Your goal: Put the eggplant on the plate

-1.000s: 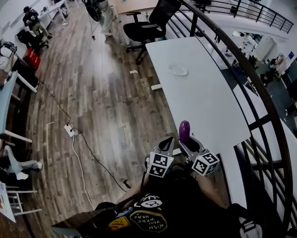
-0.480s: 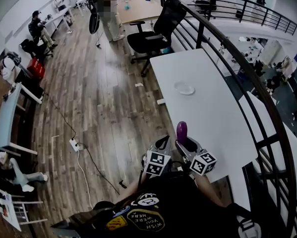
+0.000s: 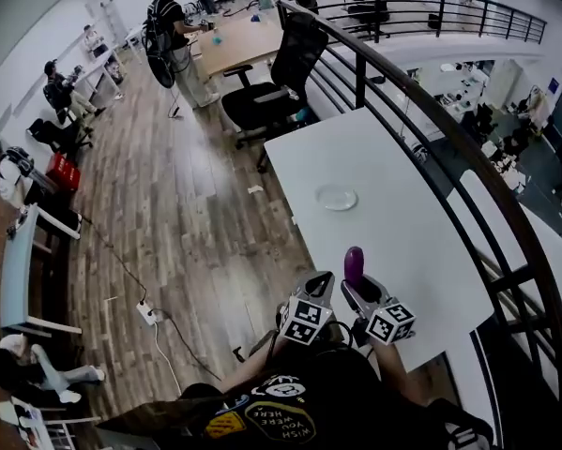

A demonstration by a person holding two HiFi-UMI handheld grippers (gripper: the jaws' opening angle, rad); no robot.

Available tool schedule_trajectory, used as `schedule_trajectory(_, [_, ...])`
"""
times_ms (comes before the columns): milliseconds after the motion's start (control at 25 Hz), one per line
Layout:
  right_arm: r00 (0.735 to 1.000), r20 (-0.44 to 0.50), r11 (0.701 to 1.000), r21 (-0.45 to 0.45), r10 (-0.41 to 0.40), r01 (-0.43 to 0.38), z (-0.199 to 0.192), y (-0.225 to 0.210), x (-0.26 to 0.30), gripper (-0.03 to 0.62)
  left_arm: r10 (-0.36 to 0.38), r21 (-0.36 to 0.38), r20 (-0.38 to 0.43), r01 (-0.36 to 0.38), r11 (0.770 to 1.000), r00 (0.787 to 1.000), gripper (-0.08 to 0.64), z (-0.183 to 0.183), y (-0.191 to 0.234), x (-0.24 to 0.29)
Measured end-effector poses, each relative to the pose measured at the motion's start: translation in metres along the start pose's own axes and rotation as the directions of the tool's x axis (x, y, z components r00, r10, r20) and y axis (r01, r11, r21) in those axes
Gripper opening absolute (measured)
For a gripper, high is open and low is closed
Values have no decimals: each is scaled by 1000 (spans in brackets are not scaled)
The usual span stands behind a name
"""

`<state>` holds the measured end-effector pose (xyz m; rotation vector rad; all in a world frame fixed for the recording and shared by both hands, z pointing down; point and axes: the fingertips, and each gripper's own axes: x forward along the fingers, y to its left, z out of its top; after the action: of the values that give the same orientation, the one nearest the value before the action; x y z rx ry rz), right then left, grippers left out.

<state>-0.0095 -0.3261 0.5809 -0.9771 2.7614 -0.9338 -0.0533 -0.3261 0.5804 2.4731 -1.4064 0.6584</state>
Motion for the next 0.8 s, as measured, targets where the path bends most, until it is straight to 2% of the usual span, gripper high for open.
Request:
schedule_trajectory(280, [993, 59, 995, 42, -98, 95, 19, -45, -15, 193, -105, 25, -35, 106, 994, 994, 5, 19, -6, 49])
schedule_trajectory(440, [984, 56, 985, 36, -171, 169, 21, -77, -13, 193, -133, 20, -41, 134, 991, 990, 5, 19, 0, 73])
schedule_trajectory(600, [975, 40, 976, 25, -218, 218, 29, -94, 10, 193, -174, 22, -14, 175, 984, 985, 5, 32, 18, 95])
schedule_trajectory(800, [971, -1, 971, 12, -240, 240, 49, -98, 58, 193, -217, -39, -14, 216, 976, 976, 5, 49, 55, 119])
